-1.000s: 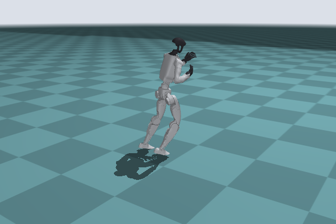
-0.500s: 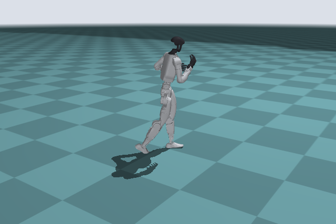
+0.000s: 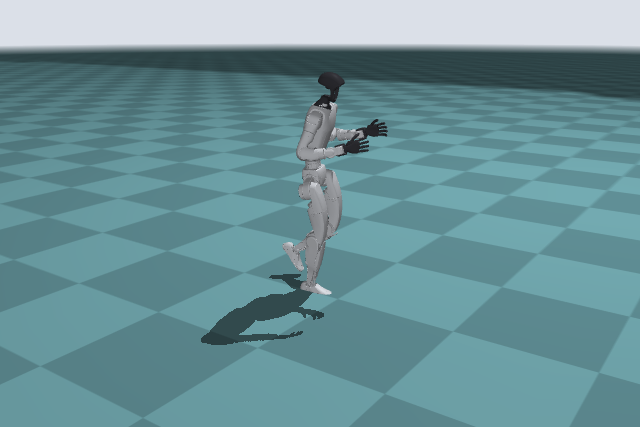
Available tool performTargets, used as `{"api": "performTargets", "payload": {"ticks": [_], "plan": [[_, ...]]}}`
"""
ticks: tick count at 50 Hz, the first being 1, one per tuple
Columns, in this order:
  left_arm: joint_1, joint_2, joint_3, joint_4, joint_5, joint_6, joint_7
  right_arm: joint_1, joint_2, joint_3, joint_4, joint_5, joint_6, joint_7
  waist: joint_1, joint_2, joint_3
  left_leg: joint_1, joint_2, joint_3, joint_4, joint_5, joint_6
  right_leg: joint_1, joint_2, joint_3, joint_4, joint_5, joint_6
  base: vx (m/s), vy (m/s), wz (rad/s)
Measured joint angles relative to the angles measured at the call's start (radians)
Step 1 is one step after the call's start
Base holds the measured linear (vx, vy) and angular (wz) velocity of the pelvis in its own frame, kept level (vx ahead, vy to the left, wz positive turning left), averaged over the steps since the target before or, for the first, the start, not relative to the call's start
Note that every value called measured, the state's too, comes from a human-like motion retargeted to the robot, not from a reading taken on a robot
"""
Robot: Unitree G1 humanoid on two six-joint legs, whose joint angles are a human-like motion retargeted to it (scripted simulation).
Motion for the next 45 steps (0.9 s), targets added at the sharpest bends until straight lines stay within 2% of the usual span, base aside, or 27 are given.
{"api": "performTargets", "payload": {"ticks": [2, 3, 6, 8, 10, 13, 15, 17, 18, 20, 22, 23, 25, 26, 27, 28, 31, 35, 37, 38, 39, 40, 42, 43, 45], "plan": [[0.12, -0.047, 0.021, 0.021, -0.05, -0.01, -0.005, -0.116, 0.02, 0.005, 0.029, -0.043, -0.016, -0.042, 0.043, 0.01, 0.033, -0.075, -0.066, -0.057, 0.121, -0.097, -0.051, -0.029, 0.011, 0.058, 0.178, -0.096, 0.033, 0.79, -0.07, -1.9], [0.188, -0.071, 0.037, 0.013, -0.112, -0.022, -0.003, -0.18, 0.036, 0.019, 0.032, -0.088, -0.015, -0.052, 0.057, 0.017, 0.042, -0.118, -0.076, -0.068, 0.145, -0.116, -0.042, -0.012, 0.028, 0.091, 0.181, -0.1, 0.025, 0.79, -0.09, -1.77], [0.398, -0.081, 0.078, -0.035, -0.246, -0.059, -0.054, -0.346, 0.121, 0.057, 0.001, -0.17, -0.009, -0.058, 0.137, -0.013, 0.013, -0.213, -0.039, 0.005, 0.055, -0.174, 0.009, 0.055, 0.039, 0.205, 0.117, -0.054, 0.091, 0.82, -0.11, -1.88], [0.491, -0.001, 0.114, -0.047, -0.286, -0.046, -0.096, -0.443, 0.184, 0.08, -0.026, -0.164, -0.025, -0.098, 0.205, -0.047, -0.026, -0.246, 0.004, 0.083, -0.118, -0.2, 0.042, 0.099, 0.029, 0.278, 0.04, 0.012, 0.147, 0.84, -0.08, -1.91], [0.522, 0.009, 0.125, -0.043, -0.279, -0.069, -0.082, -0.518, 0.263, 0.11, -0.045, -0.15, -0.038, -0.133, 0.276, -0.085, -0.069, -0.251, 0.024, 0.131, -0.388, -0.159, 0.059, 0.119, 0.017, 0.353, -0.017, 0.095, 0.197, 0.83, -0.02, -1.92], [0.539, 0.059, 0.163, -0.023, -0.249, -0.079, -0.082, -0.589, 0.318, 0.161, -0.077, -0.12, -0.048, -0.136, 0.34, -0.08, -0.109, -0.187, 0.055, 0.119, -0.801, -0.13, 0.004, 0.183, 0.036, 0.455, -0.063, 0.192, 0.242, 0.86, 0.1, -1.9], [0.527, 0.087, 0.183, -0.007, -0.223, -0.084, -0.086, -0.606, 0.334, 0.19, -0.098, -0.103, -0.055, -0.112, 0.349, -0.055, -0.107, -0.139, 0.07, 0.052, -0.965, -0.133, -0.046, 0.237, 0.054, 0.506, -0.044, 0.208, 0.245, 0.84, 0.21, -1.58], [0.499, 0.112, 0.206, 0.011, -0.156, -0.071, -0.09, -0.571, 0.341, 0.226, -0.11, -0.068, -0.038, -0.05, 0.321, -0.001, -0.079, -0.069, 0.096, 0.015, -1.004, -0.042, -0.067, 0.249, 0.086, 0.492, 0.123, 0.129, 0.152, 0.78, 0.26, -1.18], [0.453, 0.133, 0.193, 0.037, -0.111, -0.059, -0.072, -0.551, 0.337, 0.235, -0.1, -0.054, -0.037, -0.042, 0.303, 0.011, -0.059, -0.053, 0.099, 0.016, -0.97, -0.008, -0.06, 0.218, 0.093, 0.457, 0.265, 0.064, 0.092, 0.7, 0.25, -0.73], [0.311, 0.198, 0.138, 0.124, 0.026, -0.044, -0.049, -0.503, 0.296, 0.209, -0.048, -0.068, -0.011, 0.053, 0.263, -0.042, -0.041, -0.214, 0.056, 0.056, -0.605, -0.154, -0.042, 0.035, 0.038, 0.354, 0.651, -0.056, 0.081, 0.62, 0.2, -0.43], [0.162, 0.244, 0.069, 0.171, 0.062, -0.026, 0.045, -0.439, 0.268, 0.263, 0.106, -0.215, 0.006, 0.019, 0.227, -0.071, -0.022, -0.205, 0.036, 0.093, -0.545, -0.227, 0.014, -0.07, -0.037, 0.284, 0.821, -0.193, -0.025, 0.58, 0.14, -0.75], [0.115, 0.245, 0.056, 0.162, 0.07, -0.035, 0.071, -0.373, 0.277, 0.267, 0.1, -0.152, -0.012, -0.013, 0.199, -0.07, -0.012, -0.194, 0.041, 0.116, -0.499, -0.257, 0.009, -0.11, -0.075, 0.237, 0.872, -0.228, -0.059, 0.61, 0.13, -0.92], [0.053, 0.223, 0.046, 0.107, 0.008, -0.082, 0.092, -0.259, 0.218, 0.251, 0.061, -0.099, -0.056, -0.022, 0.127, -0.057, -0.012, -0.164, 0.067, 0.167, -0.444, -0.293, -0.008, -0.185, -0.117, 0.155, 0.893, -0.239, -0.081, 0.63, 0.12, -1.02], [0.039, 0.193, 0.042, 0.07, -0.047, -0.095, 0.075, -0.218, 0.172, 0.24, 0.027, -0.043, -0.061, -0.004, 0.086, -0.042, -0.02, -0.118, 0.079, 0.19, -0.498, -0.279, -0.009, -0.198, -0.099, 0.138, 0.815, -0.239, -0.085, 0.63, 0.1, -1.22], [0.031, 0.166, 0.038, 0.034, -0.099, -0.108, 0.057, -0.181, 0.124, 0.225, -0.006, 0.007, -0.065, 0.012, 0.045, -0.029, -0.031, -0.075, 0.089, 0.214, -0.546, -0.262, -0.011, -0.209, -0.082, 0.12, 0.726, -0.229, -0.078, 0.64, 0.07, -1.36], [0.036, 0.144, 0.036, 0.001, -0.145, -0.118, 0.039, -0.151, 0.071, 0.202, -0.04, 0.046, -0.068, 0.027, 0.002, -0.019, -0.045, -0.039, 0.098, 0.238, -0.585, -0.235, -0.014, -0.215, -0.064, 0.101, 0.616, -0.203, -0.046, 0.66, 0.04, -1.45], [0.083, 0.123, 0.029, -0.051, -0.183, -0.13, -0.019, -0.07, -0.04, 0.12, -0.091, 0.111, -0.076, 0.038, -0.093, -0.027, -0.096, 0.071, 0.079, 0.288, -0.685, -0.125, -0.023, -0.198, -0.042, 0.023, 0.238, -0.066, 0.098, 0.7, -0.02, -1.74], [0.121, 0.116, -0.031, -0.029, -0.154, -0.103, -0.085, 0.045, -0.045, 0.03, -0.073, 0.192, -0.075, 0.018, -0.109, -0.087, -0.128, 0.166, -0.021, 0.234, -0.659, 0.045, -0.034, -0.128, -0.059, -0.204, -0.118, 0.103, 0.242, 0.73, -0.06, -2.36], [0.116, 0.128, -0.076, 0.008, -0.111, -0.074, -0.103, 0.095, -0.023, -0.018, -0.056, 0.142, -0.064, 0.005, -0.071, -0.121, -0.14, 0.115, -0.096, 0.142, -0.475, 0.085, -0.062, -0.086, -0.067, -0.284, -0.173, 0.189, 0.243, 0.69, -0.01, -2.61], [0.093, 0.135, -0.088, 0.036, -0.08, -0.064, -0.099, 0.093, -0.01, -0.044, -0.041, 0.137, -0.058, 0.006, -0.056, -0.112, -0.138, 0.051, -0.109, 0.102, -0.317, 0.077, -0.12, -0.069, -0.049, -0.291, -0.181, 0.17, 0.206, 0.64, 0.06, -2.59], [0.074, 0.136, -0.089, 0.058, -0.064, -0.048, -0.077, 0.071, 0.008, -0.05, -0.019, 0.143, -0.041, -0.004, -0.035, -0.098, -0.127, -0.001, -0.11, 0.079, -0.191, 0.08, -0.135, -0.05, -0.025, -0.261, -0.184, 0.13, 0.145, 0.59, 0.08, -2.74], [0.057, 0.133, -0.084, 0.076, -0.056, -0.029, -0.046, 0.039, 0.029, -0.047, 0.007, 0.156, -0.019, -0.018, -0.011, -0.081, -0.11, -0.045, -0.105, 0.065, -0.081, 0.088, -0.129, -0.032, 0.001, -0.212, -0.185, 0.079, 0.074, 0.55, 0.06, -2.99], [0.091, 0.091, -0.041, 0.077, -0.133, -0.013, 0.001, -0.074, 0.065, -0.005, 0.073, 0.129, -0.005, -0.078, 0.025, -0.046, -0.056, -0.099, 0.011, 0.135, 0.08, 0.038, 0.012, -0.022, 0.034, -0.102, -0.081, -0.007, -0.027, 0.53, 0.05, -3.2], [0.136, 0.055, -0.017, 0.067, -0.17, -0.014, 0.01, -0.13, 0.083, 0.017, 0.093, 0.102, -0.003, -0.099, 0.041, -0.038, -0.03, -0.114, 0.062, 0.165, 0.124, -0.003, 0.065, -0.026, 0.042, -0.047, -0.005, -0.038, -0.034, 0.53, 0.03, -3.46], [0.229, -0.017, 0.027, 0.035, -0.221, -0.031, 0.004, -0.254, 0.13, 0.059, 0.11, 0.037, -0.001, -0.121, 0.083, -0.059, 0.009, -0.139, 0.069, 0.168, 0.124, -0.08, 0.102, -0.025, 0.041, 0.077, 0.103, -0.052, 0.029, 0.55, 0.01, -3.64]]}}
